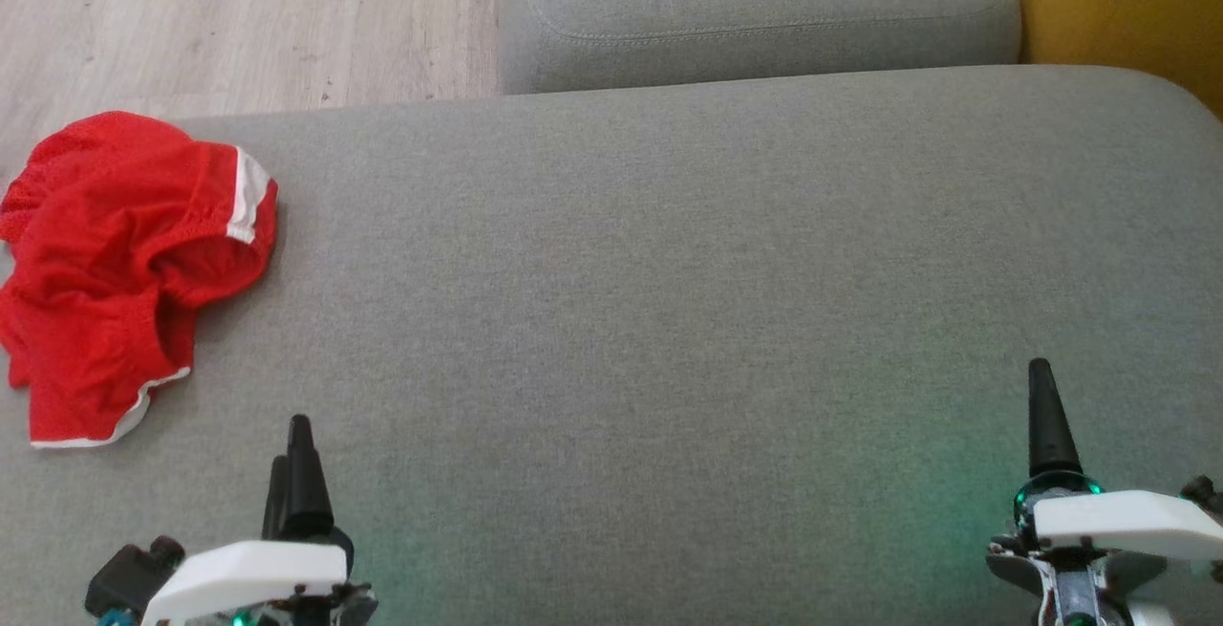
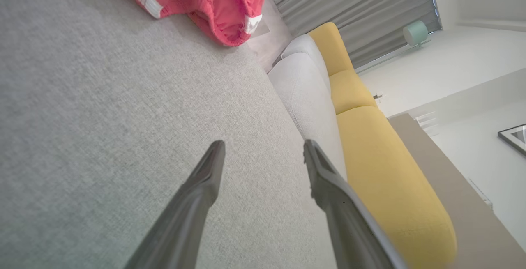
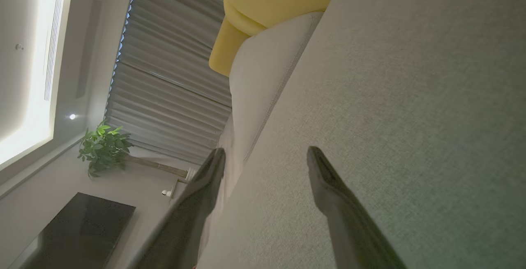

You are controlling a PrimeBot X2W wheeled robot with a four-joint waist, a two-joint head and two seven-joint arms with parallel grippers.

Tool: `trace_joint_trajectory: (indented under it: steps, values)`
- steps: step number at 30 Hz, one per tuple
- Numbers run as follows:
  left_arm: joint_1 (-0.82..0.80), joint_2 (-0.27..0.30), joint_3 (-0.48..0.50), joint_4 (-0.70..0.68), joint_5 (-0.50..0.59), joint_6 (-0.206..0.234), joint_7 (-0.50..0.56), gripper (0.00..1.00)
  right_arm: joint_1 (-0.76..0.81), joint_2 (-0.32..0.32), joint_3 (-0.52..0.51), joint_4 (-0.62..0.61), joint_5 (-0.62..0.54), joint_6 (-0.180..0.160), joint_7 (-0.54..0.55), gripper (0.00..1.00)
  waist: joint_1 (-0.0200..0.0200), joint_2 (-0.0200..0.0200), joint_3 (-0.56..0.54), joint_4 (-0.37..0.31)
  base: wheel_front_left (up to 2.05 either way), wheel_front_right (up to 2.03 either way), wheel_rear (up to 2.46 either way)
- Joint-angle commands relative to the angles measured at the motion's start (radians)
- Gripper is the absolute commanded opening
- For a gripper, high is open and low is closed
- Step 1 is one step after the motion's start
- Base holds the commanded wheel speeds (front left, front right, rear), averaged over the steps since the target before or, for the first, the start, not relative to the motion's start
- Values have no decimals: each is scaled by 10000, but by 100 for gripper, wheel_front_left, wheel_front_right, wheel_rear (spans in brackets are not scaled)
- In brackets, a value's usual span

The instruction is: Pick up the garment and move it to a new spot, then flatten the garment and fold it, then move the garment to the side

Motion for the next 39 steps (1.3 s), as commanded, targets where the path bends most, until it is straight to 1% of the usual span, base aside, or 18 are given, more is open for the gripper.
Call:
trace_joint_trajectory:
  steps: [1,6,11,19,20,39]
  values:
    - [-326,103,2,-414,386,32,-124,100,-203,-165,154,-460,-313,58,-147,100,0,0,-1,3,0,0,0]
    - [-286,116,-59,-448,1196,78,-271,100,-159,-174,386,-550,-1133,65,-294,100,0,0,-8,7,0,0,0]
    - [-224,153,-117,-427,1964,117,-417,100,-107,-183,601,-500,-1718,72,-440,100,0,0,-22,4,0,0,0]
    - [-156,181,-202,-342,3015,205,-651,100,-110,-198,874,-466,-2862,83,-675,100,0,0,-37,7,0,0,0]
    - [-152,187,-226,-311,3273,224,-710,100,-107,-202,930,-466,-3140,85,-734,100,0,0,-42,11,0,0,0]
    - [-45,269,-412,-21,5578,409,-1267,100,-49,-237,1438,-617,-5730,111,-1293,100,0,0,-47,33,0,0,0]
